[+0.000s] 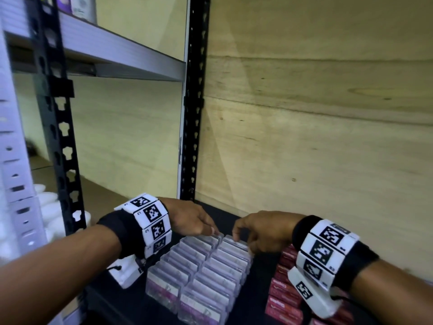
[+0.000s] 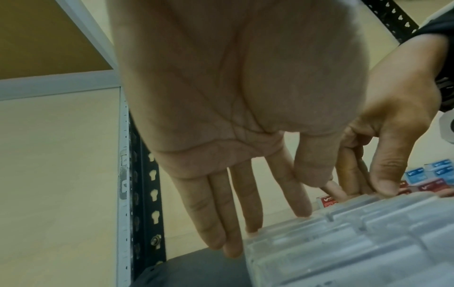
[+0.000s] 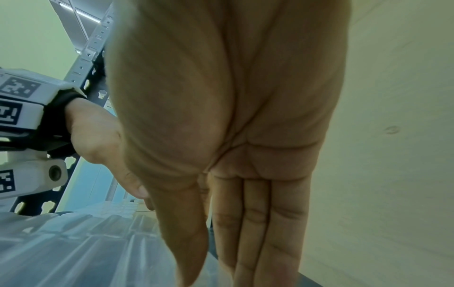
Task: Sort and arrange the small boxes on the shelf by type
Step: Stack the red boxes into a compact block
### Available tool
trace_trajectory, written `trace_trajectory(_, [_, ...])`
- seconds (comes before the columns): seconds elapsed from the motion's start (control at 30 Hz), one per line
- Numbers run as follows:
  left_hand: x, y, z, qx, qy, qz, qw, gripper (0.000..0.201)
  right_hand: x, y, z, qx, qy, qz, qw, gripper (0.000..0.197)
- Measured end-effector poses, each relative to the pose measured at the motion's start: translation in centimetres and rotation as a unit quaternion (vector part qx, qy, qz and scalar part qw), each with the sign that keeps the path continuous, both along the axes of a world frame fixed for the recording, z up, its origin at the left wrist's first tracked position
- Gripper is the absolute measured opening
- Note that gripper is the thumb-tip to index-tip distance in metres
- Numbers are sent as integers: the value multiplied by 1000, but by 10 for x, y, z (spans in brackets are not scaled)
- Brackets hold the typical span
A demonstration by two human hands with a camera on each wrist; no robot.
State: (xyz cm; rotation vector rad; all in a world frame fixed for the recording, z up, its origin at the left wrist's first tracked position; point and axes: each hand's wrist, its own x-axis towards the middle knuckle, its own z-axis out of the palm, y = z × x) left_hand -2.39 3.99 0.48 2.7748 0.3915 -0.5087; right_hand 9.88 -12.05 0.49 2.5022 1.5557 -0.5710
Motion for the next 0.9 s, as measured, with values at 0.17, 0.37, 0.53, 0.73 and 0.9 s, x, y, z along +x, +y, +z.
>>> trace_trajectory(0.17, [-3,-1,-8,15,-16,0,1000,42,-4,-5,-1,18,-16,9,1000,35])
trace_trajectory(0.37, [-10,-21,-7,90,-125,-56,986,42,-6,-27,8,43,-30,11,999,38])
trace_trajectory(0.53, [-14,-66,-9,161,-185,-123,962,35,-5,-76,22,63,-34,-56,996,33])
trace_trajectory(0.73, [-2,-129,-18,174,-153,-153,961,31,-13,-132,14,29,-33,-125,991,22])
trace_trajectory(0.9, [6,-158,-30,225,-122,-144,956,33,-27,-158,-7,14,-41,-145,988,21])
